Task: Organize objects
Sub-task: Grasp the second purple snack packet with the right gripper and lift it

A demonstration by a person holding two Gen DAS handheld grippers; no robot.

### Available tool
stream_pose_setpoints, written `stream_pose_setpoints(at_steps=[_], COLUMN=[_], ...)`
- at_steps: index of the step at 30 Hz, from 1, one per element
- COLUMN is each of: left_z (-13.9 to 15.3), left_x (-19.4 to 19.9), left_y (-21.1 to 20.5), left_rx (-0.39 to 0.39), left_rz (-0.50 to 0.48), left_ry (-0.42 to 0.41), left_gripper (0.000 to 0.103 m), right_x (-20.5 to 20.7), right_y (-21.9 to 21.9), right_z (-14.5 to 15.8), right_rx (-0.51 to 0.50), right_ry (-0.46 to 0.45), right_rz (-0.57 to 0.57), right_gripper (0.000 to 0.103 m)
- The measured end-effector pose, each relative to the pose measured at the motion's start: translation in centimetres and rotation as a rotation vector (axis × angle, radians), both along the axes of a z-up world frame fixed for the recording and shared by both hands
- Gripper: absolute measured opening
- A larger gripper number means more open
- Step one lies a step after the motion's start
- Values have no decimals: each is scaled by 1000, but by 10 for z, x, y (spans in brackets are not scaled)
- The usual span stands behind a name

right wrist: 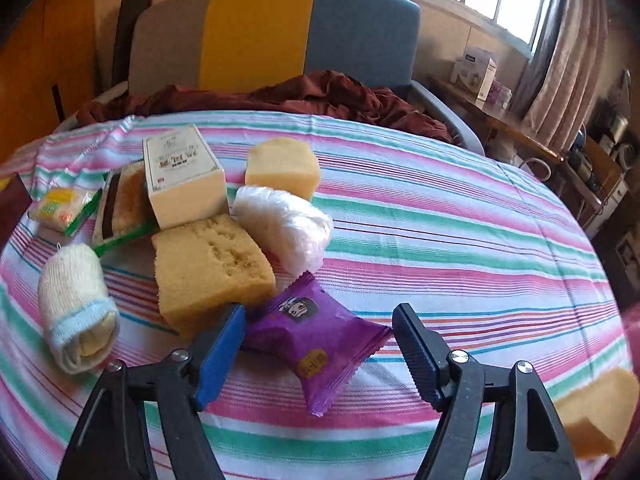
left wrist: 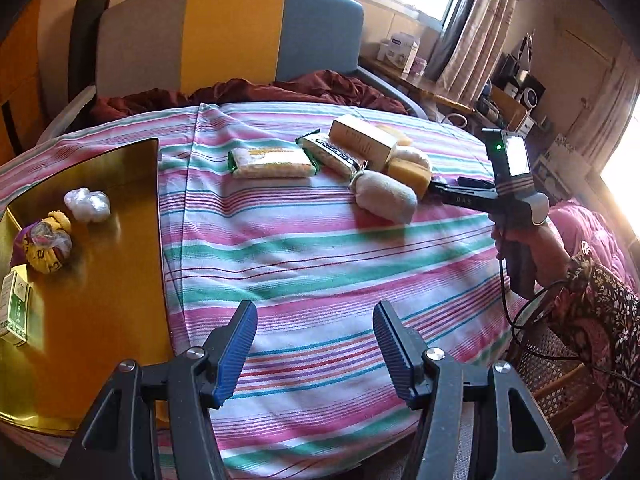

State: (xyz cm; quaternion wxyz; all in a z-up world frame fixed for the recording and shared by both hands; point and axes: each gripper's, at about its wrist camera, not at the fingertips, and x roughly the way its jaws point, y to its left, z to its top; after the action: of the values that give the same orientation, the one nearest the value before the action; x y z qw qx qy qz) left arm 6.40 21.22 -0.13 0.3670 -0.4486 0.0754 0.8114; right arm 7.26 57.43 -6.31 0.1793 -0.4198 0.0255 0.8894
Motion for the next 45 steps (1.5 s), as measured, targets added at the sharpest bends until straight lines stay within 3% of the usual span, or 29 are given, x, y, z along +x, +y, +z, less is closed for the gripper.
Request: stream_pose_setpoints(at_steps=[7, 11, 15, 19, 24, 25, 27, 31, 33, 36, 39, 41, 42, 43, 45], left_z=[-5, -3, -1, -5, -13, -14, -16, -19, -22, -29, -33, -34, -34, -35, -36], left_x=[-3, -6, -12, -21, -30, -31, -31, -29, -31, -37, -40, -40, -41, -40, -42], left_y=[9, 17, 28, 43, 68, 71, 77, 83, 85, 91, 97, 100, 102, 105, 111], left_rx=[-14, -18, -16, -17, -20, -23, -20, -30, -30, -22, -21, -18, -21, -26, -36], left_rz=[-8, -22, -38, -53, -63, -63, -68, -77, -72, -56, -47, -44, -44, -46, -48], left_ry=[-16, -11, -9, -39, -70, -73, -79, -73, -87, -132, -157, -160, -159, -158, -158], left_gripper=[61, 61, 61, 61, 61, 61, 61, 61, 61, 61, 61, 61, 61, 61, 61], right_x=[11, 7, 10, 14, 26, 26, 35, 52, 52, 35, 5, -2, -3, -2, 3], right_y=[4, 4, -4, -11, -9, -7, -7, 0, 4, 9, 14, 17, 19, 20, 20], right_z=[-1, -6, -8, -10, -10, -10, -5, 12, 19, 22, 9, 2, -1, -5, -6], right_rx=[-63, -96, -87, -89, -150, -164, -151, -86, -73, -67, -108, -108, -112, -136, -148], right_ry=[45, 25, 11, 24, 69, 75, 105, 165, 179, 130, -33, -87, -97, -111, -85], right_rz=[-26, -10, 22, 24, -16, -25, -65, -190, -179, -104, 36, 80, 94, 113, 121], right_gripper=[77, 74, 50, 38, 41, 56, 74, 76, 80, 82, 82, 81, 76, 64, 57])
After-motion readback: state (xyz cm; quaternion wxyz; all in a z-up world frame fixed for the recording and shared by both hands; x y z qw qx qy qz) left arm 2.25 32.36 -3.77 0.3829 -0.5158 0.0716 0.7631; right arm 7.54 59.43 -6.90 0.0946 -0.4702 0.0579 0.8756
